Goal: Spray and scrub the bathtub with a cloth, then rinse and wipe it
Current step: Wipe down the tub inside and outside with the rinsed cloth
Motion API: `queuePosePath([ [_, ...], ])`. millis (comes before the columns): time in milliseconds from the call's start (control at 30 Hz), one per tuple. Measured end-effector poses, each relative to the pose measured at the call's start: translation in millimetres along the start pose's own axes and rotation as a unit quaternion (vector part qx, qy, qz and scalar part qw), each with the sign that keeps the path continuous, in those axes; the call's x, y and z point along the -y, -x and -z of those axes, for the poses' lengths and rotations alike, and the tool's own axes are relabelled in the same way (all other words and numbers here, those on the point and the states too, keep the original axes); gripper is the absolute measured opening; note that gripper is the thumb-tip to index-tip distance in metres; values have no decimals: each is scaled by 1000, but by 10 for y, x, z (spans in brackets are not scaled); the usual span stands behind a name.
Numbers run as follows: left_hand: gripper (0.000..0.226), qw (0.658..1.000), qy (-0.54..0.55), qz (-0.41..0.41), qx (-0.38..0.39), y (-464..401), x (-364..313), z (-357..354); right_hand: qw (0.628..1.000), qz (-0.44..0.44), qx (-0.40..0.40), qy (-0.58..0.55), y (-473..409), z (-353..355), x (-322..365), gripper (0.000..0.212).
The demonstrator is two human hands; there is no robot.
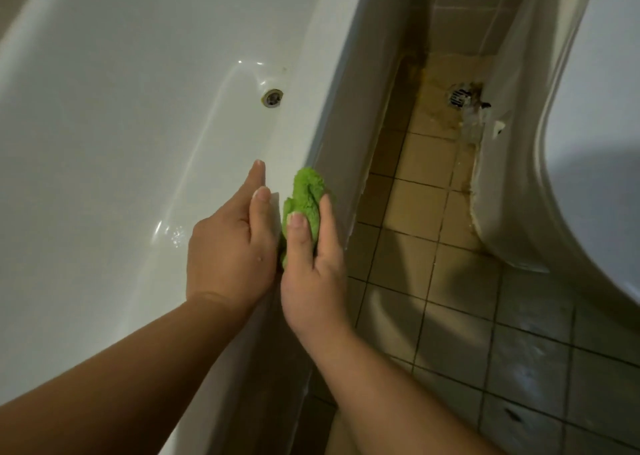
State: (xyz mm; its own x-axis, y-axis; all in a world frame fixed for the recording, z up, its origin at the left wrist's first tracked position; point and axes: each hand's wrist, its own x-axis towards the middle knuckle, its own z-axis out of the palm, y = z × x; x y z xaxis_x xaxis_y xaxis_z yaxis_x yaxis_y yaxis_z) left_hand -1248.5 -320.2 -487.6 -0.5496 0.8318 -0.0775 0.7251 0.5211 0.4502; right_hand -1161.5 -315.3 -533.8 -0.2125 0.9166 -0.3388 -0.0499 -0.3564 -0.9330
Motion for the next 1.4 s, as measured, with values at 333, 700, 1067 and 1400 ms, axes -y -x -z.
queuePosePath([
  [333, 64, 998, -27, -35, 50, -334, -133, -56, 999, -16, -49, 1, -880, 110, 420, 52],
  [700, 65, 997, -30, -43, 56, -659, -306, -137, 997, -41, -64, -25, -1627, 191, 558, 47],
  [1067, 58, 998, -12, -46, 45, -938, -452, -242, 997, -4, -69, -14, -1180, 106, 577, 53],
  [1400, 58, 998, -44, -51, 19, -1105, -565, -297, 997, -24, -77, -12, -2280, 287, 744, 52],
])
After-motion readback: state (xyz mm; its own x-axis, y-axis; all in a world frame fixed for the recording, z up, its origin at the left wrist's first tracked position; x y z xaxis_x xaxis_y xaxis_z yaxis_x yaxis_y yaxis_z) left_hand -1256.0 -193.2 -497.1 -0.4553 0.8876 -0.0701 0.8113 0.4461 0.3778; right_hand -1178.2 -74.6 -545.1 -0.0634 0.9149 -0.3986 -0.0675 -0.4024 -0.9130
